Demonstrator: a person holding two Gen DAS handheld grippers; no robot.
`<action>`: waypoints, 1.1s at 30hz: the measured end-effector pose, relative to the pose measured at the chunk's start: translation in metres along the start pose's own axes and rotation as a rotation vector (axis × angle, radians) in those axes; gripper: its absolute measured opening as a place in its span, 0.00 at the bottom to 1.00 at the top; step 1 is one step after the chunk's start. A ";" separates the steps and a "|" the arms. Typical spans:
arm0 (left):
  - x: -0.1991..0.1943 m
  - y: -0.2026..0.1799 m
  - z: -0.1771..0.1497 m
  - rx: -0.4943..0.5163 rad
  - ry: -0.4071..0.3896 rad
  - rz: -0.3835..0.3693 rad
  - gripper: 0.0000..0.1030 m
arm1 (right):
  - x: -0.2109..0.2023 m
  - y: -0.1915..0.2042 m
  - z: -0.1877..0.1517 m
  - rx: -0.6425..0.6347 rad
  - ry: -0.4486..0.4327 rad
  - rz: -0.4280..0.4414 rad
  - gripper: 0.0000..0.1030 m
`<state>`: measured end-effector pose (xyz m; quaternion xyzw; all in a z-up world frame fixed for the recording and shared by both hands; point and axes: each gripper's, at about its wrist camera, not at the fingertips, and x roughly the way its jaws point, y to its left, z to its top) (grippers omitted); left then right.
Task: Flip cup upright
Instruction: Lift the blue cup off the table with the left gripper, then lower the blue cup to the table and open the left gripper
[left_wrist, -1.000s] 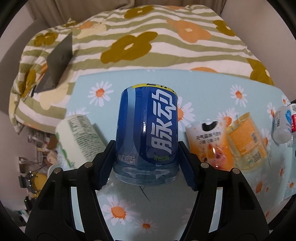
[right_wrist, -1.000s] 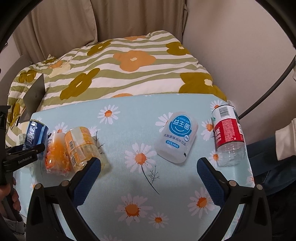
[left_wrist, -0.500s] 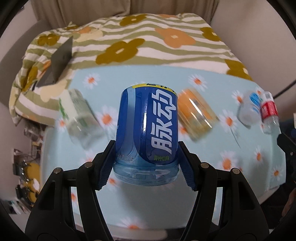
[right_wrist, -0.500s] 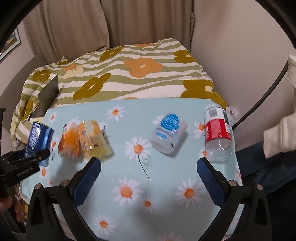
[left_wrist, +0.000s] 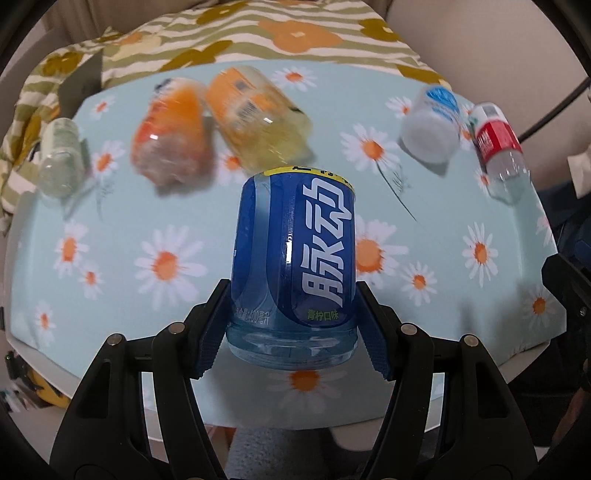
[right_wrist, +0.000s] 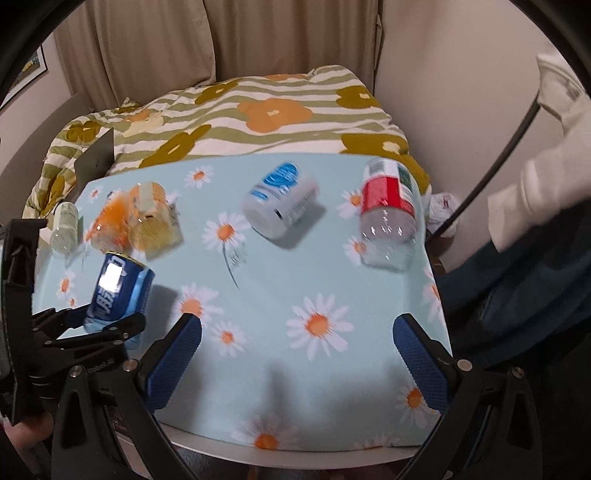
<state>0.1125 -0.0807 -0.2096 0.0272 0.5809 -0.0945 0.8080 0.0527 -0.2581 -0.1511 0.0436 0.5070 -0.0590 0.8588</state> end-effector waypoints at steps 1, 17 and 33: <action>0.003 -0.003 -0.001 0.002 0.003 0.001 0.68 | 0.001 -0.003 -0.002 0.004 0.003 0.001 1.00; -0.003 -0.014 -0.003 0.010 -0.041 0.062 0.99 | 0.003 -0.025 -0.012 0.035 0.010 0.033 1.00; -0.108 0.031 -0.034 -0.061 -0.152 0.162 1.00 | -0.039 -0.006 0.009 -0.024 -0.008 0.142 1.00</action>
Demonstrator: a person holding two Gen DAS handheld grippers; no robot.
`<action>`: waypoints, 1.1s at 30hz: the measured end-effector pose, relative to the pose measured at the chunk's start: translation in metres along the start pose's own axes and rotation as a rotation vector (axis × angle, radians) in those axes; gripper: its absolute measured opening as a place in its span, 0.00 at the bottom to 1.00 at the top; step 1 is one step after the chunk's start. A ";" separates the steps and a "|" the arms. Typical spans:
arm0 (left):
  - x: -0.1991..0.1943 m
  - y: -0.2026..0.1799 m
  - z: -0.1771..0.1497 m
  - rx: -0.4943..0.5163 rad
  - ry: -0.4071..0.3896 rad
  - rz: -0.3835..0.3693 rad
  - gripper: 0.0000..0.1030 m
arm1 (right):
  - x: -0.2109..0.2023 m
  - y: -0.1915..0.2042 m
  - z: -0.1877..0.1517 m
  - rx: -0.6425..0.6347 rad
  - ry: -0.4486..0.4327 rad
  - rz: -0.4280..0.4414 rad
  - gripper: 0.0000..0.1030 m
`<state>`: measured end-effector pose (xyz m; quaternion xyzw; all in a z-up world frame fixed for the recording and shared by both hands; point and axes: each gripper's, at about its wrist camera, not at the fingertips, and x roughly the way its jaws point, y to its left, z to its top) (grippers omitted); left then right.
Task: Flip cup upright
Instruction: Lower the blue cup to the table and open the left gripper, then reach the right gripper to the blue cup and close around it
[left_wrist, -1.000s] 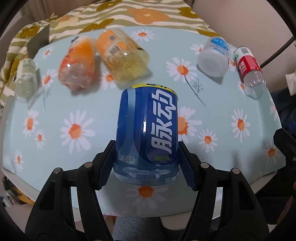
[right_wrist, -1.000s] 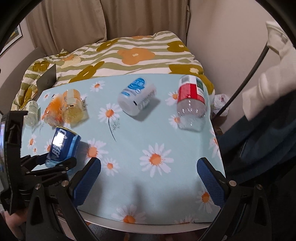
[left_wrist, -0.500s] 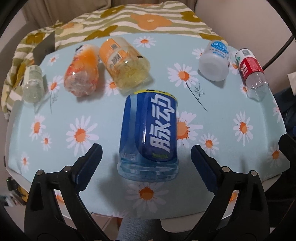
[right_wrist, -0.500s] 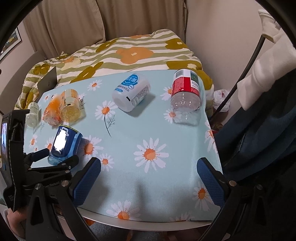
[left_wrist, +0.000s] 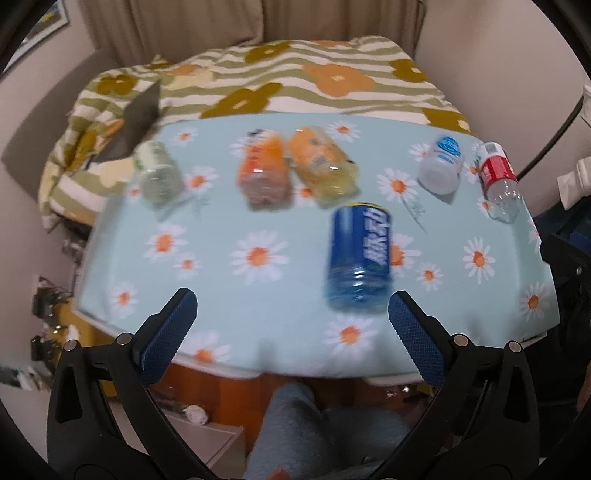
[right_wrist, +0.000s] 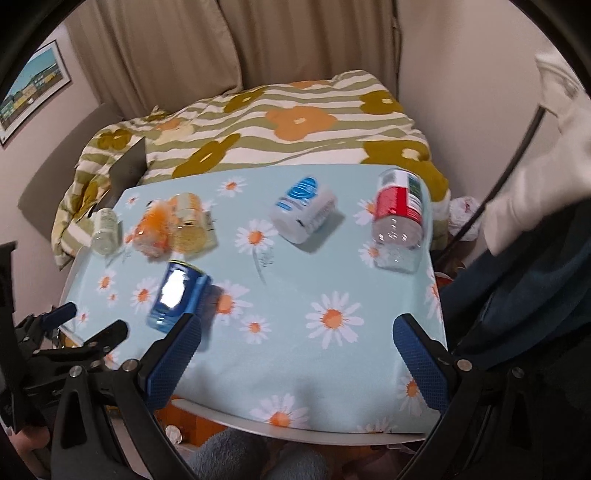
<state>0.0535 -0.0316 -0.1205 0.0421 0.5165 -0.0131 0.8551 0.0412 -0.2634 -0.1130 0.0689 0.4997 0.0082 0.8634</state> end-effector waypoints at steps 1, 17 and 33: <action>-0.004 0.008 -0.001 -0.007 0.001 0.003 1.00 | -0.001 0.004 0.003 -0.006 0.012 0.013 1.00; 0.046 0.063 0.001 0.095 0.085 -0.103 1.00 | 0.104 0.078 0.049 0.097 0.421 0.210 1.00; 0.098 0.097 0.011 0.087 0.166 -0.181 1.00 | 0.185 0.100 0.061 0.204 0.649 0.228 0.65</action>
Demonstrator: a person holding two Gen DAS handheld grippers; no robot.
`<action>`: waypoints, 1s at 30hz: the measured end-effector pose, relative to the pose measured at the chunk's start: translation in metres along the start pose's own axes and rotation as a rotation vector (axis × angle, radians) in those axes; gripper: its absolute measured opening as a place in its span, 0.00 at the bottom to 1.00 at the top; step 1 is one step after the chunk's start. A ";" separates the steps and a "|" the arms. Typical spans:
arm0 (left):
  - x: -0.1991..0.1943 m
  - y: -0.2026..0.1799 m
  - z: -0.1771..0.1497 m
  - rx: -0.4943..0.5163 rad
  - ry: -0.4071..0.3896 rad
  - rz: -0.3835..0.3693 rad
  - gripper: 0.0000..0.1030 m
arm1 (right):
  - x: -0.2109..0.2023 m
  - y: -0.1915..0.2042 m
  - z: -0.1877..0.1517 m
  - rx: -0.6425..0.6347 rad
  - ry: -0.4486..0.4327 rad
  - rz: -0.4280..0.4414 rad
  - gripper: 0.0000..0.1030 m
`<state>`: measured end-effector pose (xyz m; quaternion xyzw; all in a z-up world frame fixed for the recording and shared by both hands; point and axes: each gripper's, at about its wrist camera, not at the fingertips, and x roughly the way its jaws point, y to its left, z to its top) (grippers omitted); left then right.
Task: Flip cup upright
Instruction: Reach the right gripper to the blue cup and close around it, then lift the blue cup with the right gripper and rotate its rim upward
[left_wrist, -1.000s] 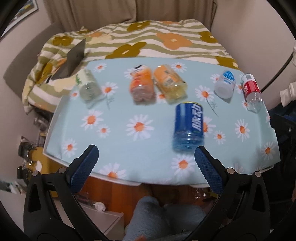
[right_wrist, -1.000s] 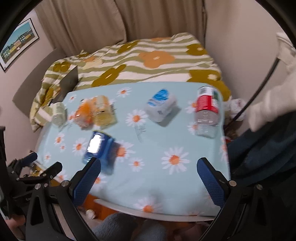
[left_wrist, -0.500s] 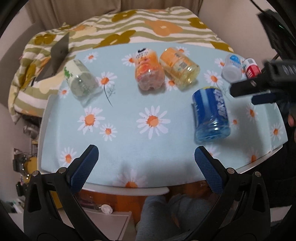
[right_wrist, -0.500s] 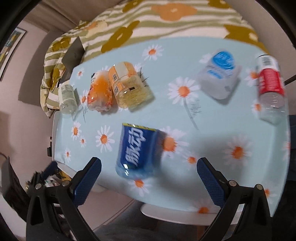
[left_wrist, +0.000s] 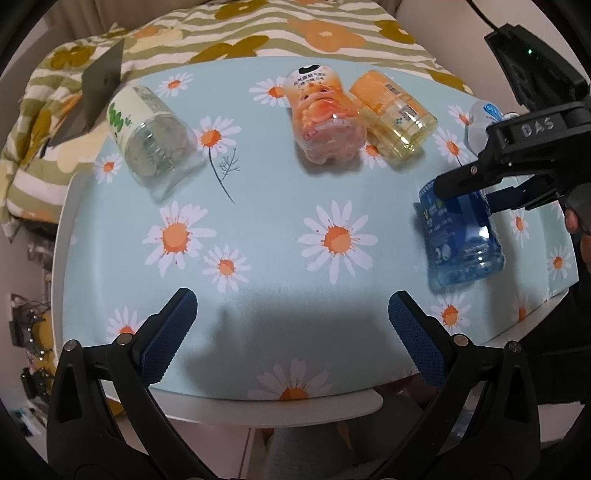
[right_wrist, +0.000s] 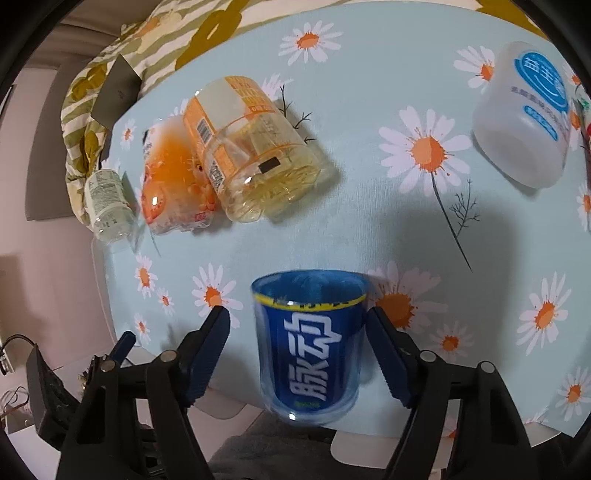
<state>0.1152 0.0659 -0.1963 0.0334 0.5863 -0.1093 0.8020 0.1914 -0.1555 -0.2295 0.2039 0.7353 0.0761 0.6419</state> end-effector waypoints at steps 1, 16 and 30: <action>0.001 0.001 0.000 0.001 0.001 -0.001 1.00 | 0.001 -0.001 0.001 0.004 0.005 -0.009 0.62; -0.012 0.015 0.003 -0.017 -0.022 0.012 1.00 | -0.007 -0.005 -0.010 0.004 -0.040 0.003 0.55; -0.033 0.030 -0.024 -0.036 -0.073 0.098 1.00 | -0.028 0.017 -0.105 -0.071 -0.849 -0.077 0.55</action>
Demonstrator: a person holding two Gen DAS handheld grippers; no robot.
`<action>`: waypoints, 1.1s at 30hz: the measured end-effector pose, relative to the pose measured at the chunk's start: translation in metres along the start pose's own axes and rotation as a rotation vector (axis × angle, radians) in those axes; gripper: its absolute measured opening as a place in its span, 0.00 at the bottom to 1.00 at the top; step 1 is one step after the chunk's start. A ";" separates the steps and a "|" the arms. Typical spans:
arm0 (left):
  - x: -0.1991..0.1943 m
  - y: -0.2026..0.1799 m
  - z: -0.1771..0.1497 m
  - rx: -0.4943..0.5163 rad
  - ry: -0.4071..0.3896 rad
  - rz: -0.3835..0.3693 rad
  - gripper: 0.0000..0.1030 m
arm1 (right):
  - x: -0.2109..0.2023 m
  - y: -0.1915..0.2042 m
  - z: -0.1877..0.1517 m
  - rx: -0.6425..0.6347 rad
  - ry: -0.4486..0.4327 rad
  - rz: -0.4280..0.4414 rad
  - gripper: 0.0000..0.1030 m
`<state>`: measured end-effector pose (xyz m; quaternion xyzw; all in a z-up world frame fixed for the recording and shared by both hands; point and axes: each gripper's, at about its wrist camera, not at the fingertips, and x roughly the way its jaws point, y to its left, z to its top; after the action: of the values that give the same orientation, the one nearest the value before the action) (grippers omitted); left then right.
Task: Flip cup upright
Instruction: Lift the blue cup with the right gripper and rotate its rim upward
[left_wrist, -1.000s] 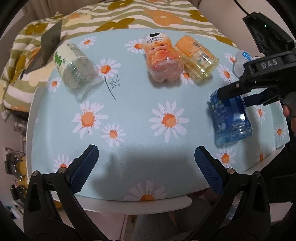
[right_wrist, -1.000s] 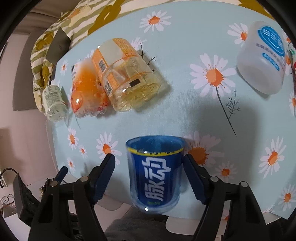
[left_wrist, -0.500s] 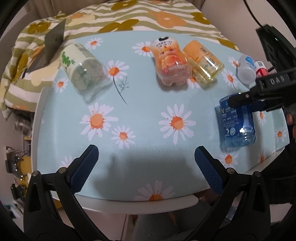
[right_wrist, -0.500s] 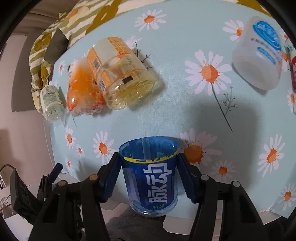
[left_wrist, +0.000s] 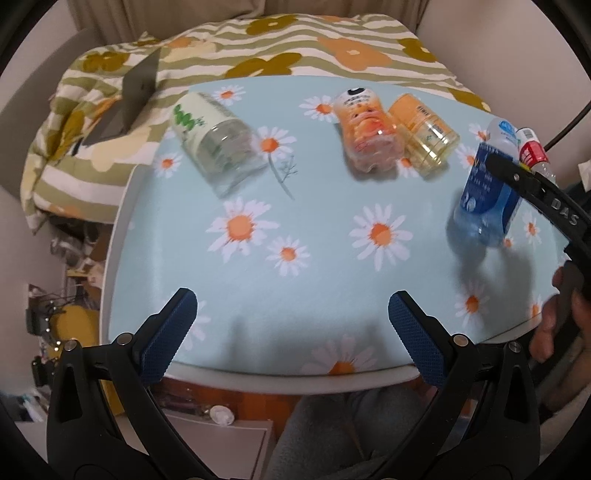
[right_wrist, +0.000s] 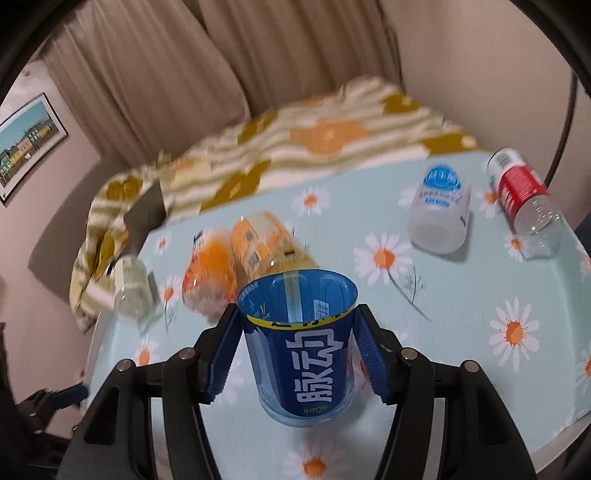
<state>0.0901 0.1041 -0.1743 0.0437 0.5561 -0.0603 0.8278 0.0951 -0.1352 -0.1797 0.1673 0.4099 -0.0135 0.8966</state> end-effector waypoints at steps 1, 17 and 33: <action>0.000 0.002 -0.003 0.002 -0.002 0.005 1.00 | 0.000 0.004 -0.004 -0.020 -0.040 -0.020 0.55; 0.003 -0.005 -0.015 0.017 -0.019 0.007 1.00 | -0.009 0.004 -0.034 -0.111 -0.143 -0.083 0.56; -0.002 -0.021 -0.023 -0.010 -0.016 -0.031 1.00 | -0.009 0.005 -0.043 -0.195 -0.075 -0.099 0.82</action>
<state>0.0657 0.0866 -0.1812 0.0307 0.5504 -0.0706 0.8313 0.0581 -0.1185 -0.1980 0.0579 0.3830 -0.0242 0.9216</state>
